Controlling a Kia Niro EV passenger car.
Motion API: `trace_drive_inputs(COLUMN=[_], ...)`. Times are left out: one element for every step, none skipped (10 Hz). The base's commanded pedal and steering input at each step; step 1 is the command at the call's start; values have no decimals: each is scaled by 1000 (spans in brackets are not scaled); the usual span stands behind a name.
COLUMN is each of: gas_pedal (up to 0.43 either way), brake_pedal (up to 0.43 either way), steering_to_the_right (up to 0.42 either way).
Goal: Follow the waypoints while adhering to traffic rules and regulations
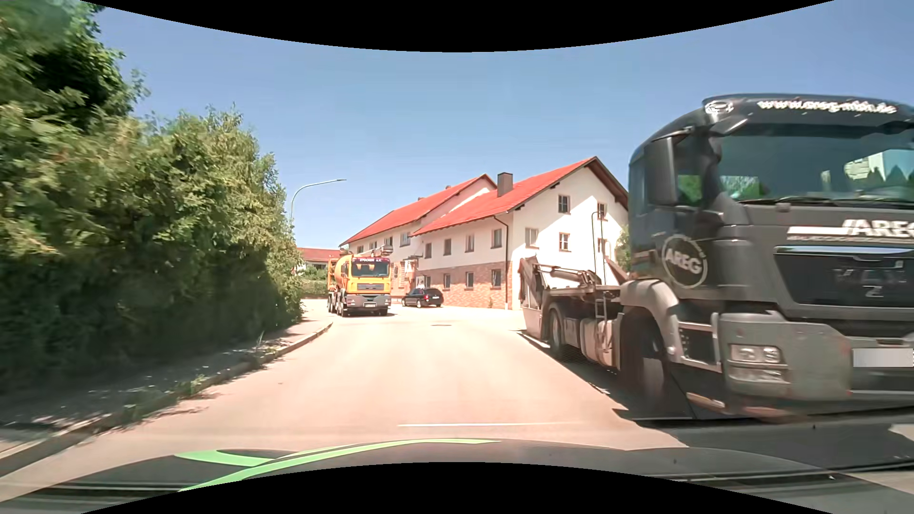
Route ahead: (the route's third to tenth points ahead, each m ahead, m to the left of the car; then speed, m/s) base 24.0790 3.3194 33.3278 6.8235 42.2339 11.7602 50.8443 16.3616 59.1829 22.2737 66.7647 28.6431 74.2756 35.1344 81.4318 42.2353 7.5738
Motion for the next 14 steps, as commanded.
trace_drive_inputs(gas_pedal=[0,0,0,0,0,0,0,0,0,0,0,0,0,0], brake_pedal=[55,43,0,0,0,0,0,0,0,0,0,0,0,0], steering_to_the_right=[-11,-10,-9,-7,-3,-3,-3,-3,-2,-2,-1,-1,-1,-1])
